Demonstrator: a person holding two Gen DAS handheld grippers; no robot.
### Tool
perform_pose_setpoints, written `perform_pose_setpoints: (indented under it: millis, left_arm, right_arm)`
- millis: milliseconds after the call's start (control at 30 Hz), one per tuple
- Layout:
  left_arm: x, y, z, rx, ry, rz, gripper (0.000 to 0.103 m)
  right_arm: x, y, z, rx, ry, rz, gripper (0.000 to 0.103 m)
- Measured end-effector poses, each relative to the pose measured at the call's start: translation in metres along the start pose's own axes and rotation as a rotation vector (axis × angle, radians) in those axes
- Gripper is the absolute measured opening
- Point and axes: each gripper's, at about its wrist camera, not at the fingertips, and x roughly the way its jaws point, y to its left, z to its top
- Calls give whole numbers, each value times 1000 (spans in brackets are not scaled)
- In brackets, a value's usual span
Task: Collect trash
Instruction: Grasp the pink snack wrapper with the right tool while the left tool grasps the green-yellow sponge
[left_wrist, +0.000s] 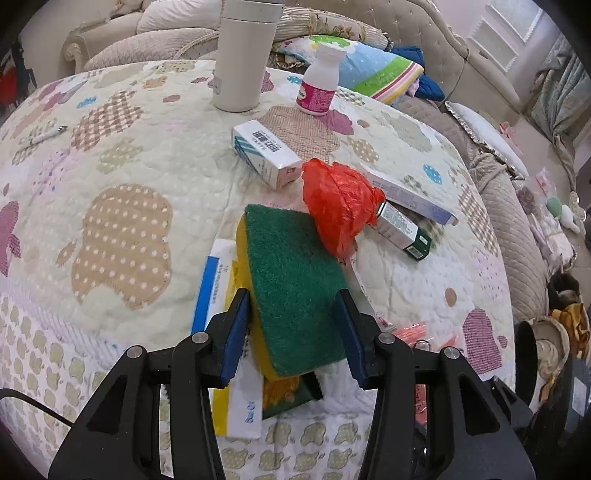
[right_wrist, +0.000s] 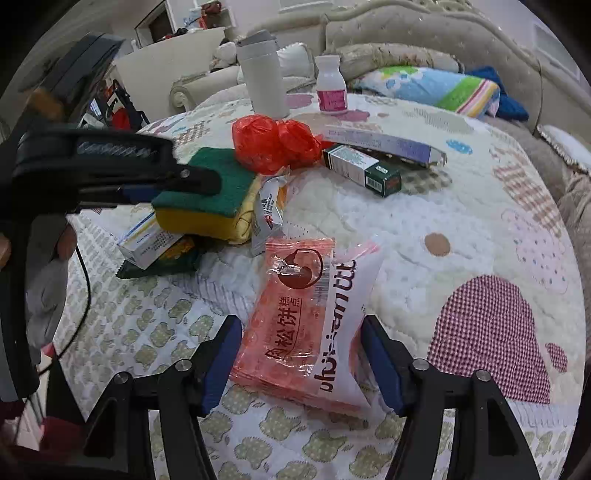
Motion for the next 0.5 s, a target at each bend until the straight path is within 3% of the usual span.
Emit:
perform_pose_setpoints:
  millis: [100,200,500]
  left_arm:
    - [-2,0,1,8,-6,-31,30]
    - [-12,0,1,10,-20,-47,22]
    - [-65,-14,-2,86,-91,-89,16]
  right_arm:
    - [-5,-10,-1,34,-19,37,44]
    - [-13,-20,-2,60,-37,52,39]
    - [-49,-43,1,115,-111,43,39]
